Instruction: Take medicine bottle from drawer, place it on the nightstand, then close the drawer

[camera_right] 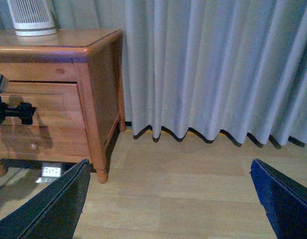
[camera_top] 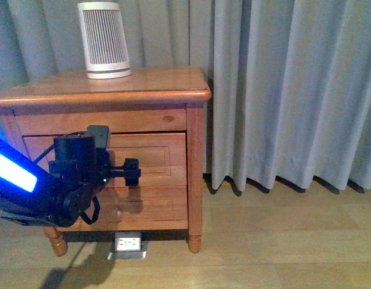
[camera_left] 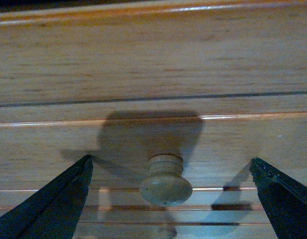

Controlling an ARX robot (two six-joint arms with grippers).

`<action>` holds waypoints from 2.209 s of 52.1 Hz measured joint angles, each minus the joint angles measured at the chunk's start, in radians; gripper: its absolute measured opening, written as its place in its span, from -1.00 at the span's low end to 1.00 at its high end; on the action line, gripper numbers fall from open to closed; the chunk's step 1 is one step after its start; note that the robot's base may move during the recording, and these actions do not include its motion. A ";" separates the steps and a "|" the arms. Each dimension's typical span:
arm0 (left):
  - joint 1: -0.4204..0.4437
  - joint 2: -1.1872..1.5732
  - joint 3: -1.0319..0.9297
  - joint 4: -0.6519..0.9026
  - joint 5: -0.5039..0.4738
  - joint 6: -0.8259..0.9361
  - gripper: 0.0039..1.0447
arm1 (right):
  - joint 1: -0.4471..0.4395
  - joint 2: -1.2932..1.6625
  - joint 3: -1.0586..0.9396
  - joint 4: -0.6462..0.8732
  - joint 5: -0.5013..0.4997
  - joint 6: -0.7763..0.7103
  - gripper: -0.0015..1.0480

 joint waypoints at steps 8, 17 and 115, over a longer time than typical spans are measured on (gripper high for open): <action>0.001 0.000 0.001 -0.006 -0.001 0.001 0.43 | 0.000 0.000 0.000 0.000 0.000 0.000 0.87; 0.001 0.000 0.004 -0.017 -0.004 0.001 -0.15 | 0.000 0.000 0.000 0.000 0.000 0.000 0.87; -0.005 -0.856 -1.164 0.222 -0.100 0.038 0.90 | 0.000 0.000 0.000 0.000 0.000 0.000 0.87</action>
